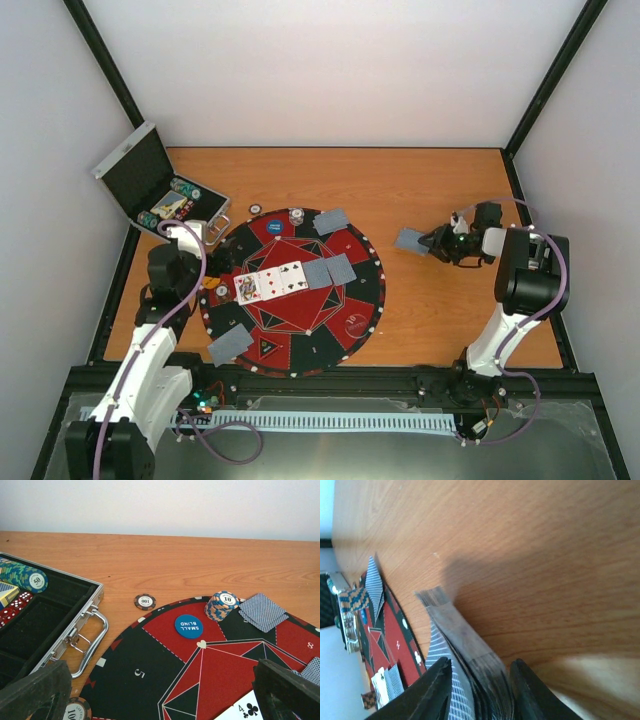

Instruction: Distribute texas hold em gaming equipment

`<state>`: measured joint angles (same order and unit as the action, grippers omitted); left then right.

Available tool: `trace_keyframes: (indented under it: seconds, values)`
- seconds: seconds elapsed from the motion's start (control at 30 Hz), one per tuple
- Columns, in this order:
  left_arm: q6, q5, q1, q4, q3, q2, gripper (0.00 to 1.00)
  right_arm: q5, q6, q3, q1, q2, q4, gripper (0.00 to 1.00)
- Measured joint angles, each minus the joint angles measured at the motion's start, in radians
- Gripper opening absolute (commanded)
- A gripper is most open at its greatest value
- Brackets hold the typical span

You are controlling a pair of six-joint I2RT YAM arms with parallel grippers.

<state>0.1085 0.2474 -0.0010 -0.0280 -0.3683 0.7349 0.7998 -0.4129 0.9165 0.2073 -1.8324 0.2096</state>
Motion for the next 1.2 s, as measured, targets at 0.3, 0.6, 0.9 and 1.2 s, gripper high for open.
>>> trace_keyframes:
  seconds: [0.3, 0.6, 0.9, 1.2]
  values:
    - [0.002, -0.001, 0.001, -0.003, 0.001, -0.017, 1.0, -0.029, 0.024, 0.001, 0.013, 0.012, 0.04, 0.81]
    - [0.03, -0.008, 0.063, -0.01, 0.008, -0.031, 1.0, -0.159, 0.035, -0.023, 0.049, 0.147, 0.093, 1.0]
    - [0.11, -0.07, 0.184, -0.096, 0.067, -0.044, 1.0, -0.514, 0.134, -0.071, 0.051, 0.564, -0.032, 1.0]
    - [0.073, -0.164, 0.186, -0.436, 0.222, 0.021, 1.0, -0.679, 0.313, -0.539, -0.025, 0.762, -0.661, 1.0]
